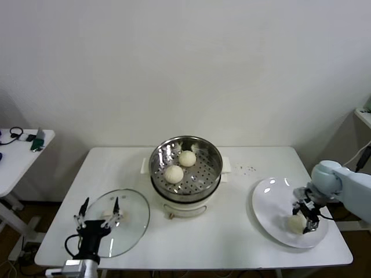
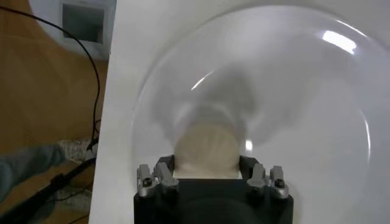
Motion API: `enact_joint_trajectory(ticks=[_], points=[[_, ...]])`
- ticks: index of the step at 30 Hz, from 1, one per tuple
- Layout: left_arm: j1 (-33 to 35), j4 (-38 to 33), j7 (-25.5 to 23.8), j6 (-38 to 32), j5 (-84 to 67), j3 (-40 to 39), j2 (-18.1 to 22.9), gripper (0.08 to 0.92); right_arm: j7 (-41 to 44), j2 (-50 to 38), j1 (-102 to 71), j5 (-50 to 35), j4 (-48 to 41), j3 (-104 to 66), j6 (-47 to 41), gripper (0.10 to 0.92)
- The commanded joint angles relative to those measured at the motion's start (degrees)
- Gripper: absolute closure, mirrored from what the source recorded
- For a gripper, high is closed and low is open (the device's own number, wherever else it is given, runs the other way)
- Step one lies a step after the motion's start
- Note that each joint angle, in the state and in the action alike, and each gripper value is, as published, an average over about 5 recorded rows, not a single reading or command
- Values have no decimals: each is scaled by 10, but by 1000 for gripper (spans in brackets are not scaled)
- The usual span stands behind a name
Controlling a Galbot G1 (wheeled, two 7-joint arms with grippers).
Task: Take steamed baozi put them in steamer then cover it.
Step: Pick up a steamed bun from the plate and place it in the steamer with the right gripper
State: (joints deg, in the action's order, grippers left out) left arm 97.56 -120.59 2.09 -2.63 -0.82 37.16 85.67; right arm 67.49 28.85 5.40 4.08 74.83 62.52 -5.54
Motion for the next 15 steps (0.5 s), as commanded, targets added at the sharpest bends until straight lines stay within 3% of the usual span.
enact_joint_trajectory(ticks=[1,9,15], points=[[-1,-2,0,1,2,-4,-3,177,24,54,193,-31,-14,112,97,346],[0,-9,0,3,6,-8,-4,177,68,204,403,-92,-35,211,193,340],[0,-8,-1,2,6,-8,-4,177,71,303,462,-106,-30,231,257,337]])
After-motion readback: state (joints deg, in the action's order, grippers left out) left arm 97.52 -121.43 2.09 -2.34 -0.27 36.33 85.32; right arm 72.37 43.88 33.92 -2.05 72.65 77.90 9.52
